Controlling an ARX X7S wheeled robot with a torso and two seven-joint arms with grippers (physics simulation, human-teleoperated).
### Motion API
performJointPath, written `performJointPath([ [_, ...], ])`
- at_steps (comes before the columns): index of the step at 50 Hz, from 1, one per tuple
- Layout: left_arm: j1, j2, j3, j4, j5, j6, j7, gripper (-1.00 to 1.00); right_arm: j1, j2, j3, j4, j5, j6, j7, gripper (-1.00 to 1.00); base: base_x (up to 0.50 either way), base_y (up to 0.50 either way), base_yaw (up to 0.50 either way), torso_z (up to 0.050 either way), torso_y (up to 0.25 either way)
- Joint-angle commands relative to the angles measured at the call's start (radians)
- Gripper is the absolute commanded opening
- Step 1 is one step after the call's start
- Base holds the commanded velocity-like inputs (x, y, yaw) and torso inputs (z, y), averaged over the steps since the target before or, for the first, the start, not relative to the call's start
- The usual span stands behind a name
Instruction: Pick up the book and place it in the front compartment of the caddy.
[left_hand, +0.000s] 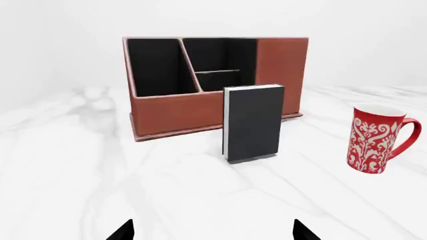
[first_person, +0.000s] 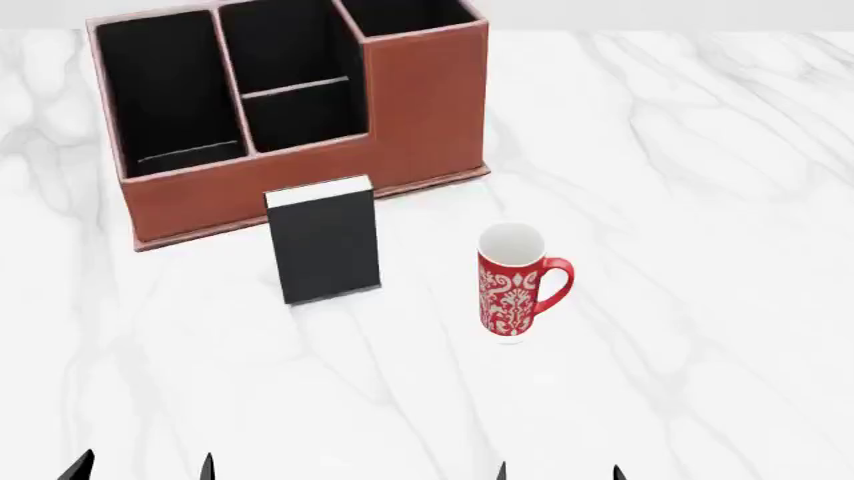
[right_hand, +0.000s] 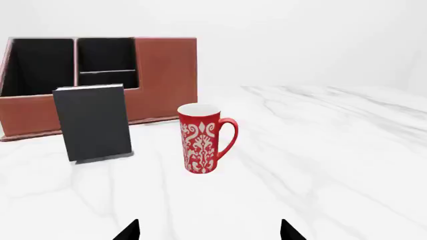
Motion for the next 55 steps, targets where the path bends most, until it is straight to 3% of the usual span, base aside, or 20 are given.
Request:
performJointPath([
  [1, -0.001, -0.015, 0.017, 0.005, -0.021, -0.011, -0.016, 1.00, -0.002, 0.014, -0.014, -0.012, 0.035, 0.011, 0.013, 1.00, 0.00, 0.00, 0.00, 0.000, 0.000],
  [25, -0.007, -0.067, 0.071, -0.004, -0.080, 0.002, -0.082, 1.00, 0.009, 0.072, -0.080, -0.023, 0.080, 0.049, 0.068, 1.00, 0.00, 0.00, 0.00, 0.000, 0.000],
  [31, -0.042, -0.083, 0.074, 0.061, -0.090, -0.088, -0.095, 1.00, 0.057, 0.093, -0.074, -0.099, 0.104, 0.144, 0.072, 1.00, 0.00, 0.00, 0.00, 0.000, 0.000],
  [47, -0.413, -0.148, 0.020, 0.365, -0.167, -0.413, -0.139, 1.00, 0.455, 0.195, -0.037, -0.478, 0.158, 0.555, 0.082, 1.00, 0.00, 0.00, 0.00, 0.000, 0.000],
  [55, -0.541, -0.173, -0.020, 0.516, -0.207, -0.539, -0.167, 1.00, 0.565, 0.241, -0.011, -0.624, 0.186, 0.712, 0.084, 1.00, 0.00, 0.00, 0.00, 0.000, 0.000],
])
